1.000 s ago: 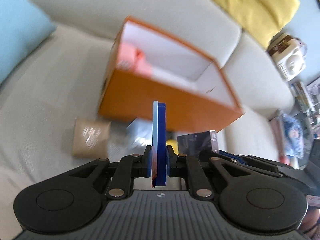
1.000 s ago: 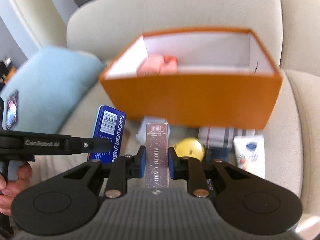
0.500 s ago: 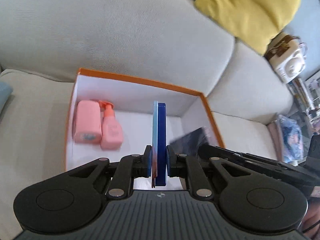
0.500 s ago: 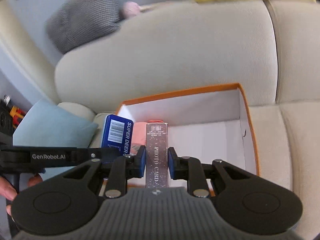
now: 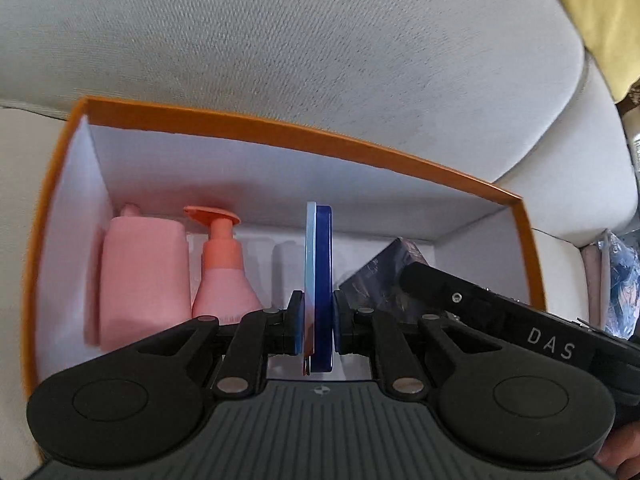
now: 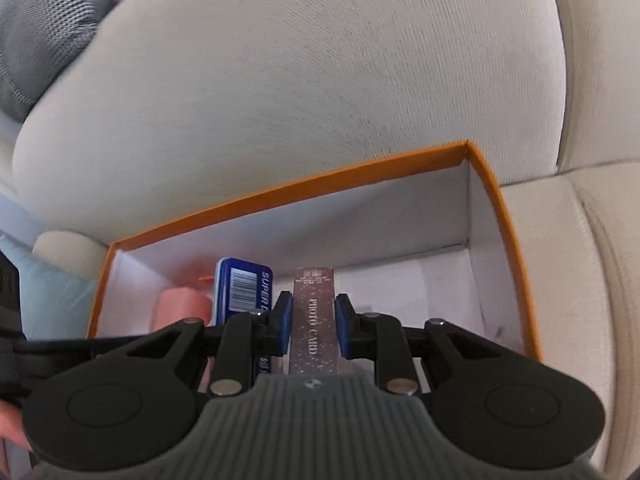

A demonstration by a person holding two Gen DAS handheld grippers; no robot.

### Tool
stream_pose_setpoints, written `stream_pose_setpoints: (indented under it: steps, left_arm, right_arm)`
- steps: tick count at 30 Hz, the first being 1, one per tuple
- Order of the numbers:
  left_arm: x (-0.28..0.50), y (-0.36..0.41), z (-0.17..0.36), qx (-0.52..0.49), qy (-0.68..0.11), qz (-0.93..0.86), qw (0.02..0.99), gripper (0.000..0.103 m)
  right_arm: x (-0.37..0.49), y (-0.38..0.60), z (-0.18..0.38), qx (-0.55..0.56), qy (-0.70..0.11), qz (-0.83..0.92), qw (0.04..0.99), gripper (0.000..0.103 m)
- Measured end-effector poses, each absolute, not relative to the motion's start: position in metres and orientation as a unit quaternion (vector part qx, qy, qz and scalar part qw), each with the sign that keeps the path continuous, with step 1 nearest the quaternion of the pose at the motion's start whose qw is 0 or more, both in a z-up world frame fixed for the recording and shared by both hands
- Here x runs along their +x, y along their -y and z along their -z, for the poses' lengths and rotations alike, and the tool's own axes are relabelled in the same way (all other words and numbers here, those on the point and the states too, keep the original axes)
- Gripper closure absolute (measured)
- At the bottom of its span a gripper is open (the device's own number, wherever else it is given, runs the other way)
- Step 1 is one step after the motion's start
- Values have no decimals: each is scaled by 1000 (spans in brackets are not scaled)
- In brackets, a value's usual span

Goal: Organize rigid objects
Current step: 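Lift the tin and photo card box and carry them over the orange box, then lower the tin and card box beside the pink items and open both grippers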

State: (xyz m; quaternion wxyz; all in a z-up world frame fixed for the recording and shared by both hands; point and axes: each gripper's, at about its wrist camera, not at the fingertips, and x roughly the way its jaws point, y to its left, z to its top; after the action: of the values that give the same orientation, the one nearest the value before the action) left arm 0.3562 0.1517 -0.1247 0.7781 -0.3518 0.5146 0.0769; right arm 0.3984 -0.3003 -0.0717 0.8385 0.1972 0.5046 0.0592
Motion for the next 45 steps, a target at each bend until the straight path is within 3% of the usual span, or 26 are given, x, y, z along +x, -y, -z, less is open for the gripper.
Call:
stream_pose_setpoints:
  steps: [14,19,25,27,30,45]
  left_arm:
    - [369,-134,151,-333,-558,-71,757,88]
    - [363,-123,141,-302,-554,-80,772,75]
    - [358,-117,128,-242,-550,-90,794,77]
    - [359,-121,128,-240,-552,-91,794,83]
    - [364,-130,126,-244,-545,-96,796,84]
    - [352,-136,121,-229,-533,-92,809,84]
  right_arm:
    - [423,293,87,192,-511,-59,836,80]
    - [423,292,84,159,-525,-46,835,79]
    - [421,297,77,128,-532,-32,837,78]
    - [420,294,77,107,-534,-31,838,74]
    - [422,295,80,86,-545,-23,833,70]
    - [441,287,91,154,-555,-26,817,67]
